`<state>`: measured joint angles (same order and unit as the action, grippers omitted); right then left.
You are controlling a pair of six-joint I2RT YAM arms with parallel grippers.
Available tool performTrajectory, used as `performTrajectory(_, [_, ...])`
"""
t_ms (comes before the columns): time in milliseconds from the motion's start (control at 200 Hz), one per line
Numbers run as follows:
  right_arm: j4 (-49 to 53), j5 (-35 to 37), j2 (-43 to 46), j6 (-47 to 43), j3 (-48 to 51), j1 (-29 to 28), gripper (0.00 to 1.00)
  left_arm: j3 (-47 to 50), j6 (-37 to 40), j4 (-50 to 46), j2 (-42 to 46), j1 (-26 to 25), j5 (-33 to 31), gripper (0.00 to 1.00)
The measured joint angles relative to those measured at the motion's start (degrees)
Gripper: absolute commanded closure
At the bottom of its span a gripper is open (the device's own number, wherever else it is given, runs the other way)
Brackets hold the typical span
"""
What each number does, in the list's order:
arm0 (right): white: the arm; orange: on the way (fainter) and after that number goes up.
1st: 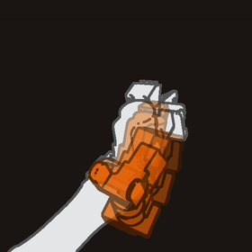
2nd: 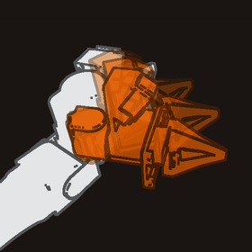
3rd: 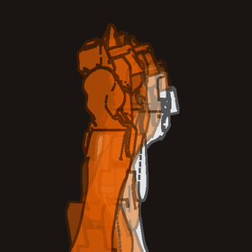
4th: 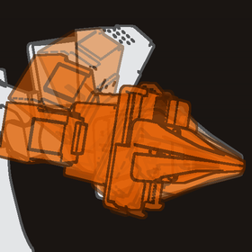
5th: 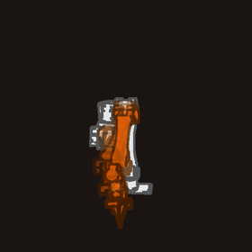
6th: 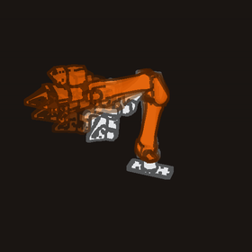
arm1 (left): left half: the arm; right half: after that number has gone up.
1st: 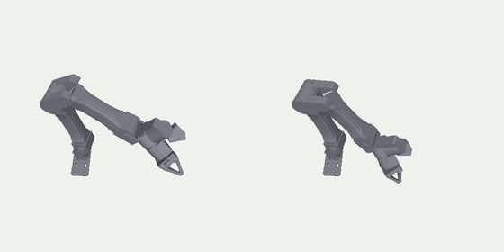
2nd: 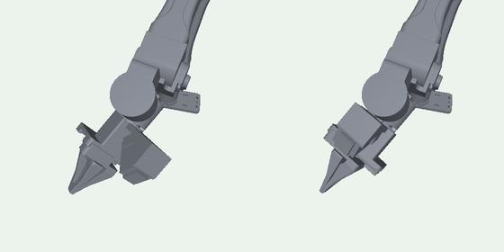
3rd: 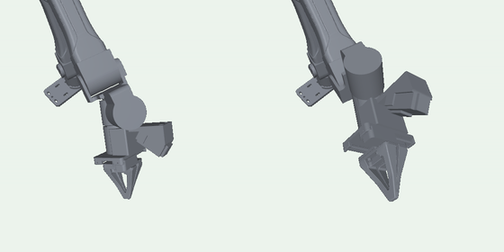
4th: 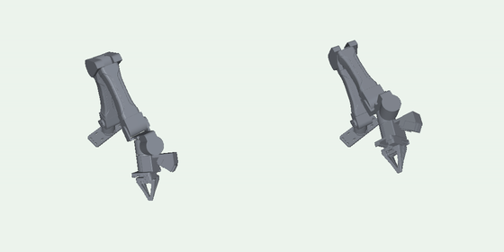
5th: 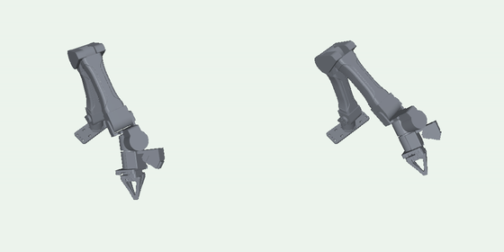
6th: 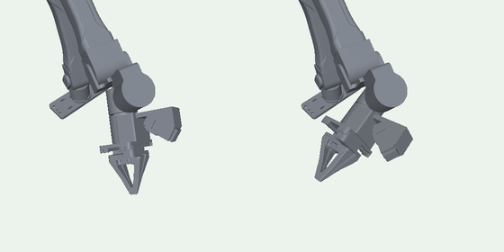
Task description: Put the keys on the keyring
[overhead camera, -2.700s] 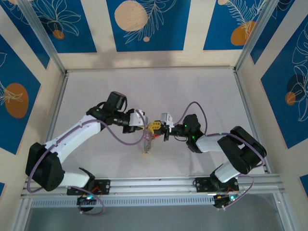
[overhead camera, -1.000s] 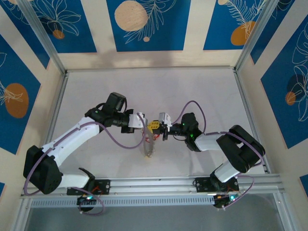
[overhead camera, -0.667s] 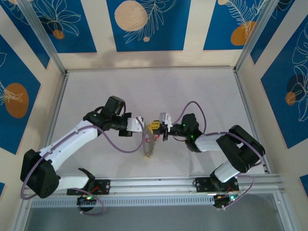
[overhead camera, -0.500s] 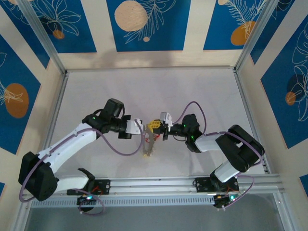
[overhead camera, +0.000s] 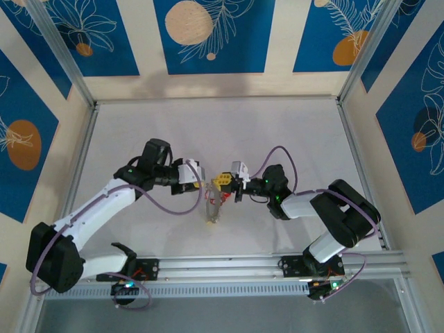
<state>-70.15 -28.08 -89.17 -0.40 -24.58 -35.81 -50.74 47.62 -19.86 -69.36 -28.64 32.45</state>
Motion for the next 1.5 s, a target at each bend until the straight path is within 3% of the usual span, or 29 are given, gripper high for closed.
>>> performTrajectory(150, [-0.15, -3.87, 0.07, 0.0, -0.07, 1.77, 1.0, 1.79, -5.01, 3.8, -1.42, 3.13, 5.11, 0.63])
performTrajectory(325, [1.07, -6.69, 0.76, -0.46, -0.52, 2.84, 1.0, 3.61, -8.24, 7.17, -4.55, 3.23, 12.15, 0.62])
performTrajectory(555, [7.08, -1.92, 4.07, -2.84, -0.85, 2.82, 1.0, 3.82, -14.12, 8.55, -4.68, 3.15, 15.93, 0.49])
performTrajectory(830, [10.32, 10.62, 6.93, -2.21, -0.57, 1.88, 1.0, 13.88, -30.82, 14.29, 5.68, 1.75, 9.44, 0.44])
performTrajectory(1055, [8.46, 15.34, 5.22, -0.39, -0.31, 1.38, 1.0, 20.5, -38.29, 25.51, 4.09, -7.15, -1.01, 0.4])
performTrajectory(1220, [7.98, 17.42, 4.72, 0.63, -0.28, 0.94, 1.0, 20.61, -40.98, 33.9, -2.47, -9.55, -6.54, 0.46])
performTrajectory(1315, [7.87, 18.51, 4.72, 0.87, 0.07, 0.9, 1.0, 20.63, -41.97, 36.83, -4.24, -10.14, -8.33, 0.56])
performTrajectory(1420, [7.82, 19.52, 4.72, 1.14, 0.57, 0.9, 1.0, 20.63, -42.51, 39.21, -5.38, -11.13, -9.2, 0.76])
performTrajectory(1500, [7.8, 20.28, 4.72, 1.55, 0.94, 0.9, 1.0, 20.63, -42.42, 39.93, -5.66, -11.54, -9.99, 0.82])
